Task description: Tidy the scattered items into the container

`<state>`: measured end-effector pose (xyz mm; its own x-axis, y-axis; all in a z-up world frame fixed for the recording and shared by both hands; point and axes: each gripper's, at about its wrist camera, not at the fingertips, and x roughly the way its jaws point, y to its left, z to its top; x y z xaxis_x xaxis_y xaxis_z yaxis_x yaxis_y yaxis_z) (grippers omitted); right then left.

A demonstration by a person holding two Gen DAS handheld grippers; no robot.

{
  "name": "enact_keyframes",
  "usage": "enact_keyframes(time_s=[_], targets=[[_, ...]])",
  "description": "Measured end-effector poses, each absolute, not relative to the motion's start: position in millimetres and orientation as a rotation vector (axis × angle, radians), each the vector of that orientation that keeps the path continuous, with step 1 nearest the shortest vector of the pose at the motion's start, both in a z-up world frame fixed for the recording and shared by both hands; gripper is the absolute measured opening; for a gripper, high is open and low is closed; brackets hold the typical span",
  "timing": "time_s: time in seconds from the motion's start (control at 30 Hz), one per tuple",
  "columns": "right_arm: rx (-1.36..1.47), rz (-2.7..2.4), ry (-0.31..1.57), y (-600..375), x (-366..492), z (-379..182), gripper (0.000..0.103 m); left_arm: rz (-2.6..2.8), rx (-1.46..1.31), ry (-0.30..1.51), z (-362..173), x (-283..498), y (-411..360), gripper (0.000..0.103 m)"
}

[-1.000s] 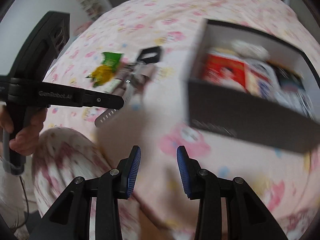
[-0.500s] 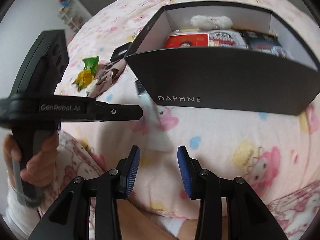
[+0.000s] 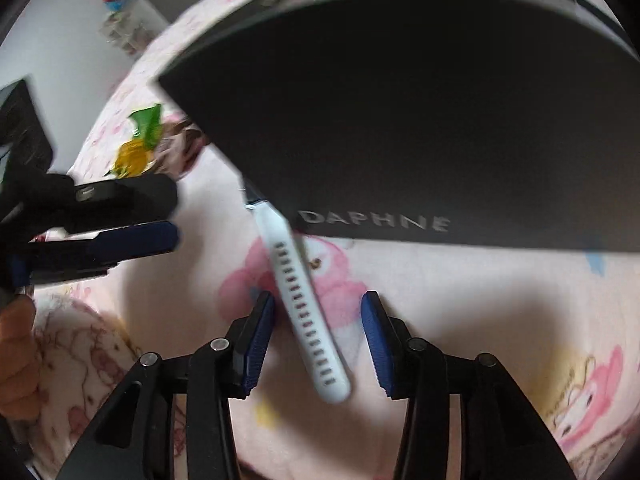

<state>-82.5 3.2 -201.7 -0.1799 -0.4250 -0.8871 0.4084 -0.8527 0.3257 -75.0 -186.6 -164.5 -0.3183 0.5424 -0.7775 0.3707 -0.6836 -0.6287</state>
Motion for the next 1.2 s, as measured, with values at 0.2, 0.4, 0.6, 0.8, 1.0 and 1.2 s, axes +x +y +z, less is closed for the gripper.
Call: enact_keyframes(time_s=[0.2,0.4,0.6,0.8,1.0,1.2], targets=[[1.494,-2.055,0.077,11,-55,-182,0.012,2.174,-1.775,-1.207,-167,-71,-190,0.047],[1.515,-2.142,0.114,67,-32,-174,0.012,2.255,-1.79,-1.111,-160,-64,-181,0.047],[1.54,-2.322,0.036,124,-47,-158,0.015,2.311,-1.825,-0.931,-155,-67,-155,0.047],[1.418,-2.407,0.038,134,-49,-134,0.019,2.284,-1.854,-0.897,-160,-67,-140,0.047],[1.434,-2.233,0.218,90,-42,-154,0.031,2.403,-1.876,-0.941,-161,-66,-149,0.047],[1.444,-2.198,0.335,62,-56,-187,0.044,2.365,-1.896,-1.058,-170,-65,-164,0.047]])
